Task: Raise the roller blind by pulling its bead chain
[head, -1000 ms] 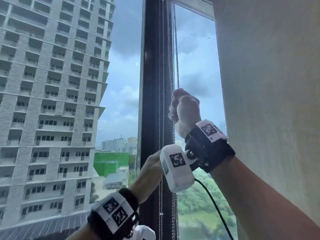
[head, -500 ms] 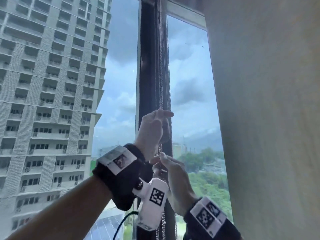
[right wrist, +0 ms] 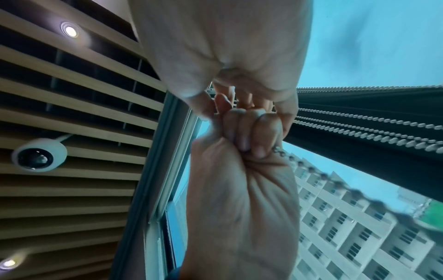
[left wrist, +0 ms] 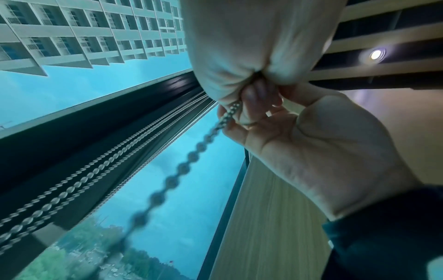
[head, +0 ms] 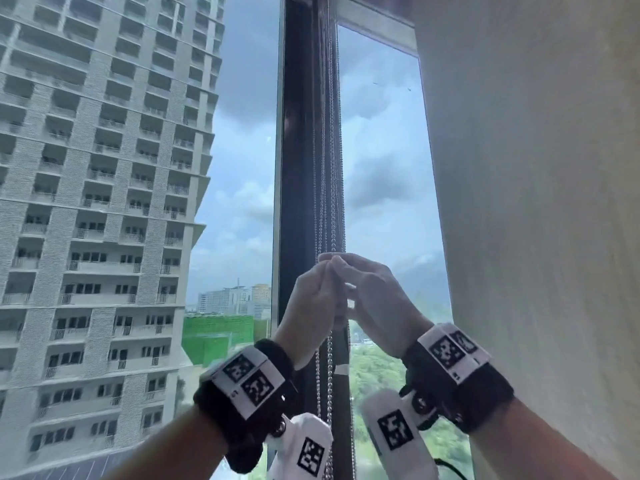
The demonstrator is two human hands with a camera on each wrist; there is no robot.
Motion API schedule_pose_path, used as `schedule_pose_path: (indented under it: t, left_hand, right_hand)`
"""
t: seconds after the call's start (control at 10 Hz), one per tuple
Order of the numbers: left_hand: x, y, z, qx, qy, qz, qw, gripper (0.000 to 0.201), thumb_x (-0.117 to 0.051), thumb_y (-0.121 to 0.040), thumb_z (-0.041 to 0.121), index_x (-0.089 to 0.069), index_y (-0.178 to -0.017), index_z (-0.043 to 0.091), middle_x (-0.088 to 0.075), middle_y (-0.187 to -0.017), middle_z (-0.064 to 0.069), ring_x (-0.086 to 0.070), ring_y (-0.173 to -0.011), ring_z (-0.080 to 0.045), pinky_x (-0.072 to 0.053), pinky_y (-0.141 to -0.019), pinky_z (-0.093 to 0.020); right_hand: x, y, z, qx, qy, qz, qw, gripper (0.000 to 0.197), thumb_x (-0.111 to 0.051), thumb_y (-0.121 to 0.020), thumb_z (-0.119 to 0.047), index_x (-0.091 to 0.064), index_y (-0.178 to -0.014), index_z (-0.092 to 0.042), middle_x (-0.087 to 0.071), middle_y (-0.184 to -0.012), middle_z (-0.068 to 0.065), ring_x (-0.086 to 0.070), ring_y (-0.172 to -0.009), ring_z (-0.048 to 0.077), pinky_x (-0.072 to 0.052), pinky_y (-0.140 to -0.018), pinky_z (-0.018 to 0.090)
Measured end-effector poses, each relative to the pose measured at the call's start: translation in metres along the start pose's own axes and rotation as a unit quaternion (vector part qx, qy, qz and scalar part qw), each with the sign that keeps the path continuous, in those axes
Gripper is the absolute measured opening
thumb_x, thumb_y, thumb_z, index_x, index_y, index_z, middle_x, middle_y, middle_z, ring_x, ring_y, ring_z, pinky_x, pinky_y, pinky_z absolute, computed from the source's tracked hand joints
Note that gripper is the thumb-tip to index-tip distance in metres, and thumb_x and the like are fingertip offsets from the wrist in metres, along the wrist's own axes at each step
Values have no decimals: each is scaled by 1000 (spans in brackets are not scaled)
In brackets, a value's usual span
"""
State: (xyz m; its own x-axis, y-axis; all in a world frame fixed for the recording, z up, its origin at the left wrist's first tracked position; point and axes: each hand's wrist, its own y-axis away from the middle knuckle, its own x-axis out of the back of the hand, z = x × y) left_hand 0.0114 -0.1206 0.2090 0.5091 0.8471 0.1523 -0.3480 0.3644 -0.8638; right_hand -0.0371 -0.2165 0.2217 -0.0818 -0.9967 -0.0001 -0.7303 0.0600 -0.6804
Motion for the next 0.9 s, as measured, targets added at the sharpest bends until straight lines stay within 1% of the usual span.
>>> schedule_pose_path:
  t: [0.1,0.2,0.3,0.4,0.5,0.6,0.7,0.8,0.9]
  left_hand:
    - [2,19,-24,48,29,-15,998,29,-33,-99,23,-51,-91,2,-43,-46,11,-39,-40,-6,-35,-37,-19]
    - [3,39,-54,78,52,-17,995,29,-34,-99,25,-50,-96,1,-43,-53,6,-40,-45,-11,-37,-39,-21]
    - [3,57,-86,110,49,-10,993,30,-35,-99,24,-50,-100,-3,-48,-59,-1,-43,-48,-14,-39,-41,-23]
    - [-3,69,-110,151,39,-1,988,29,-35,-99,21,-50,-100,-4,-52,-61,-5,-47,-48,-14,-43,-42,-24]
    - [-9,84,-136,194,20,-2,981,25,-34,-99,15,-54,-94,2,-52,-60,-6,-48,-46,-11,-42,-41,-23]
    - [-13,92,-153,222,16,-5,975,23,-35,-98,10,-55,-95,-1,-58,-70,-10,-57,-52,-11,-49,-47,-23]
    - [-15,91,-159,231,30,-7,972,22,-36,-97,7,-57,-93,-1,-64,-80,-12,-64,-63,-13,-55,-58,-28]
    - [-17,88,-157,246,8,-7,969,22,-38,-97,8,-58,-92,4,-70,-82,-13,-66,-65,-12,-53,-53,-22]
    - [-7,98,-168,255,-96,-10,962,16,-43,-96,21,-52,-104,11,-65,-96,-10,-58,-78,-15,-47,-65,-26]
  right_hand:
    - [4,7,27,-27,11,-6,1000,24,-50,-96,-19,-66,-112,-10,-64,-99,18,-62,-80,28,-56,-62,43]
    - [7,16,57,-38,36,-4,999,23,-52,-95,-16,-66,-113,-10,-57,-72,16,-55,-53,25,-52,-51,39]
    - [10,22,88,-65,73,21,995,23,-54,-94,-13,-67,-113,-10,-59,-63,13,-54,-47,23,-51,-43,33]
    - [15,25,114,-102,98,54,989,22,-55,-94,-10,-68,-110,-6,-61,-63,16,-53,-46,24,-51,-42,31]
    - [23,33,140,-150,108,56,981,22,-54,-94,-9,-66,-110,-2,-60,-74,22,-56,-46,23,-53,-40,31]
    - [28,41,157,-183,108,71,975,20,-56,-93,-9,-69,-107,-5,-66,-87,28,-66,-59,23,-58,-46,32]
    - [33,42,164,-180,94,81,976,20,-57,-92,-8,-70,-107,-5,-70,-95,27,-69,-64,23,-60,-51,35]
    - [37,41,165,-171,134,99,971,25,-60,-91,-10,-67,-113,-2,-72,-93,24,-67,-67,24,-60,-60,37]
    - [44,49,160,-116,263,132,949,38,-62,-89,-21,-61,-124,-6,-70,-108,11,-65,-87,19,-57,-76,33]
